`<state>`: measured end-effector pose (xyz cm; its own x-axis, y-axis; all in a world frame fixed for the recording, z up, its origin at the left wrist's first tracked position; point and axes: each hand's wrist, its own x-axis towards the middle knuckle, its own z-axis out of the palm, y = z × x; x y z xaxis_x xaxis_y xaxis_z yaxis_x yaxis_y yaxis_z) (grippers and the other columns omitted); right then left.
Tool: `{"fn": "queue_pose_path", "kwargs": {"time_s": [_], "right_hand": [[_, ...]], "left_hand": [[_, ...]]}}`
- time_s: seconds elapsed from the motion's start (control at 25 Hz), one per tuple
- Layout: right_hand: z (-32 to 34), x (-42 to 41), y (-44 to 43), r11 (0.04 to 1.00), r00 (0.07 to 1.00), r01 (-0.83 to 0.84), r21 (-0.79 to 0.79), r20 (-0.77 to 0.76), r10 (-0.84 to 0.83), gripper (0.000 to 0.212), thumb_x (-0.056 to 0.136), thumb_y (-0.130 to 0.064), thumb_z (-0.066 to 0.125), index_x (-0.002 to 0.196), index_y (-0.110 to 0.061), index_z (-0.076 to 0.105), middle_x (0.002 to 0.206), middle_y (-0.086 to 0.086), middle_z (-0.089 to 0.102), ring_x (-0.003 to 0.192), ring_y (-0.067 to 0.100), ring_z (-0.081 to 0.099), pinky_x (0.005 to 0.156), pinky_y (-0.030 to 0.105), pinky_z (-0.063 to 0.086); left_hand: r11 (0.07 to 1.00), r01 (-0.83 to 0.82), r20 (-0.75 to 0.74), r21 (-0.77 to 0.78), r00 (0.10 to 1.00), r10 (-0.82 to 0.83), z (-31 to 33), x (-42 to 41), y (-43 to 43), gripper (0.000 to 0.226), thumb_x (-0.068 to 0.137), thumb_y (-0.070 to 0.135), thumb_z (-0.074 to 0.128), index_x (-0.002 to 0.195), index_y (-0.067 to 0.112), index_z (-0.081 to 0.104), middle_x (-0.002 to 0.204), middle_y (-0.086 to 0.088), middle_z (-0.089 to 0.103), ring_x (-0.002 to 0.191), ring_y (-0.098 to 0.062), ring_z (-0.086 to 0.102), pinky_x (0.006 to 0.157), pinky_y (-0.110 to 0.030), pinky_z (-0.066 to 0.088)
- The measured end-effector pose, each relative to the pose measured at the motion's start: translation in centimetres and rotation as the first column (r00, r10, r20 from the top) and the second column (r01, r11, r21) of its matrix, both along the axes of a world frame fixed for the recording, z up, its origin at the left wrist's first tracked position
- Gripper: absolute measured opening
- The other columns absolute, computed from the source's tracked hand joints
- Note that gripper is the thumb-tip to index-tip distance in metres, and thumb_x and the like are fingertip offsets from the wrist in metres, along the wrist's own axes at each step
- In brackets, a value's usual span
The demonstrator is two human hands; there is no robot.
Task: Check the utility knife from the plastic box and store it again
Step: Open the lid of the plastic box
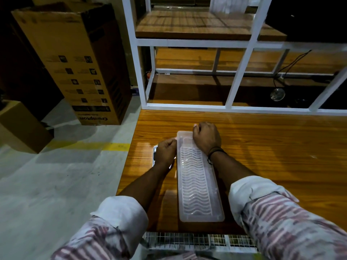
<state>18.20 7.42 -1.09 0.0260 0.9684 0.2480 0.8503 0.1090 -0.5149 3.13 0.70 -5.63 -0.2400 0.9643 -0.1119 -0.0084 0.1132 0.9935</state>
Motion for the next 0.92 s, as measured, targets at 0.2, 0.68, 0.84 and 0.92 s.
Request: {"fn": "queue_pose_path", "kwargs": {"time_s": [0.2,0.68,0.84,0.92], "right_hand": [[0.5,0.0,-0.4,0.999,0.995,-0.001,0.032,-0.103,0.005,0.037,0.101,-0.037,0.048,0.095,-0.006,0.067,0.101,0.015,0.066,0.094,0.032,0.061,0.078,0.043,0.051],[5.8,-2.9,-5.6,0.953,0.988,0.058,-0.297,0.152,-0.013,0.076,0.085,-0.059,0.060,0.145,-0.017,0.037,0.154,0.017,0.029,0.137,0.042,0.034,0.104,0.054,0.045],[6.1,-5.1,-10.8,0.838,0.971,0.015,-0.545,0.208,0.118,0.108,0.076,-0.068,0.069,0.158,-0.022,0.015,0.167,0.014,-0.002,0.149,0.048,0.010,0.109,0.060,0.040],[5.8,-6.0,-12.4,0.819,0.953,0.029,-0.573,0.262,0.149,0.117,0.074,-0.070,0.071,0.159,-0.022,0.007,0.168,0.016,-0.010,0.150,0.050,0.005,0.109,0.064,0.039]], "left_hand": [[0.999,-0.031,-0.046,-0.034,0.999,0.030,0.4,0.1,0.1,0.025,0.096,0.032,0.067,0.082,0.018,0.081,0.077,-0.001,0.080,0.077,-0.028,0.077,0.069,-0.041,0.063],[0.988,-0.145,-0.115,-0.052,0.984,0.138,2.0,-0.6,1.8,0.020,0.099,0.018,0.068,0.103,0.001,0.078,0.083,0.000,0.071,0.069,-0.009,0.061,0.043,-0.005,0.043],[0.991,-0.119,-0.104,-0.055,0.988,0.113,1.8,-1.0,1.4,0.024,0.099,0.024,0.069,0.103,0.003,0.079,0.088,-0.004,0.076,0.073,-0.012,0.067,0.050,-0.015,0.050],[0.993,-0.105,-0.120,-0.053,0.988,0.098,1.8,-1.2,1.5,0.024,0.099,0.025,0.069,0.105,0.004,0.079,0.094,-0.009,0.077,0.074,-0.011,0.068,0.058,-0.020,0.052]]}}
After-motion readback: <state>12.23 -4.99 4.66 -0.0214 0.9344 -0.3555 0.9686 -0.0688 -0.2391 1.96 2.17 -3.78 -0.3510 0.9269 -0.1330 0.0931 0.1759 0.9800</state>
